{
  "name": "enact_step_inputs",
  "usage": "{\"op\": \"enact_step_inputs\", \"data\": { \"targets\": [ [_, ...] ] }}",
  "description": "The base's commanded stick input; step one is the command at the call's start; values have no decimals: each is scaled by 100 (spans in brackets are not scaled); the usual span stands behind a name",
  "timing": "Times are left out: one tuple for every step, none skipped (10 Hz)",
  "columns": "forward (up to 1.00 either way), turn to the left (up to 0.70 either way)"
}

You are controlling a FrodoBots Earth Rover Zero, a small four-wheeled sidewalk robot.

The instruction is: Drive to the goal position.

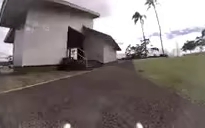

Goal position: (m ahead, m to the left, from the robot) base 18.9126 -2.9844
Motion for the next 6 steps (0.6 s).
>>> {"op": "enact_step_inputs", "data": {
  "targets": [
    [70, -35],
    [70, -20],
    [70, 0],
    [70, 0],
    [70, 0],
    [70, 0]
  ]
}}
